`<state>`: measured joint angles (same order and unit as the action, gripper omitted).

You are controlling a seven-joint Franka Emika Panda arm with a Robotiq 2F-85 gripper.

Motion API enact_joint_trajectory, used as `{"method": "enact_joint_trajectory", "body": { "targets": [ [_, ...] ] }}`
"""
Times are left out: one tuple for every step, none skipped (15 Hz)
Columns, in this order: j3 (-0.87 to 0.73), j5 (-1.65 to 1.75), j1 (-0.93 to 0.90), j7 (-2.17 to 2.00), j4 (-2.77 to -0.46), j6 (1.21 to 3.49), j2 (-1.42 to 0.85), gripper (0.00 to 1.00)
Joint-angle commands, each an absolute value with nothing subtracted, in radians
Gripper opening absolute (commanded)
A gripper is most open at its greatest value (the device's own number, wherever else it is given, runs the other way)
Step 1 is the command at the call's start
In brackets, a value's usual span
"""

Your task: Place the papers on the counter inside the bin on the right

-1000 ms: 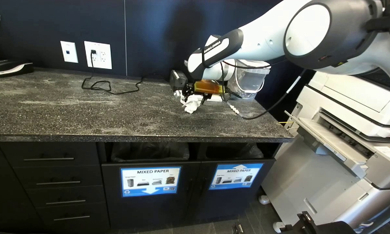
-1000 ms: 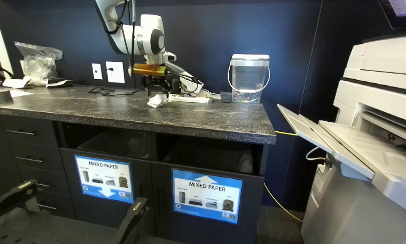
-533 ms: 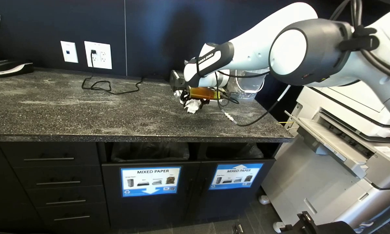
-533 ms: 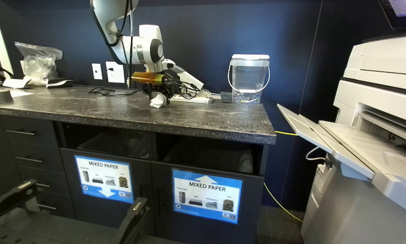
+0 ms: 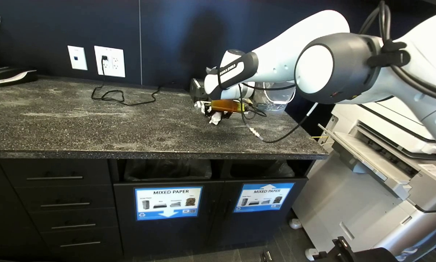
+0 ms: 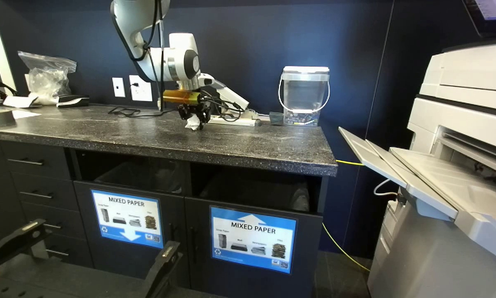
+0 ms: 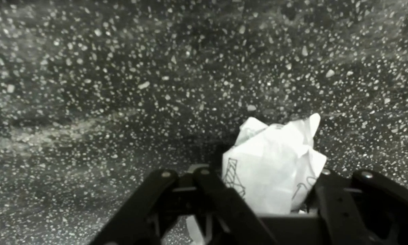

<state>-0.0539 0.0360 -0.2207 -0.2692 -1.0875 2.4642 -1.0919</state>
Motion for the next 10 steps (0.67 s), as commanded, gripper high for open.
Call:
{"method": "enact_joint_trajectory", "body": {
  "targets": [
    [-0.101,0.083,-0.253,-0.299,-1.023,2.431,-1.130,0.14],
    [-0.110,0.103,-0.257,-0.288,-1.025,2.419,-1.128,0.11],
    [-0.120,0.126,-0.267,-0.283,-1.035,2.409,-1.125,0.10],
    [-0.123,0.146,-0.271,-0.270,-1.056,2.399,-1.113,0.09],
    [-0.124,0.165,-0.273,-0.258,-1.074,2.391,-1.100,0.13],
    [-0.113,0.179,-0.272,-0.231,-1.110,2.398,-1.080,0.14],
    [-0.103,0.190,-0.269,-0.209,-1.139,2.405,-1.065,0.16],
    [-0.084,0.193,-0.253,-0.166,-1.183,2.418,-1.036,0.15],
    [-0.077,0.199,-0.249,-0.137,-1.219,2.429,-1.016,0.16],
    [-0.068,0.201,-0.244,-0.103,-1.273,2.441,-0.987,0.15]
  ]
}}
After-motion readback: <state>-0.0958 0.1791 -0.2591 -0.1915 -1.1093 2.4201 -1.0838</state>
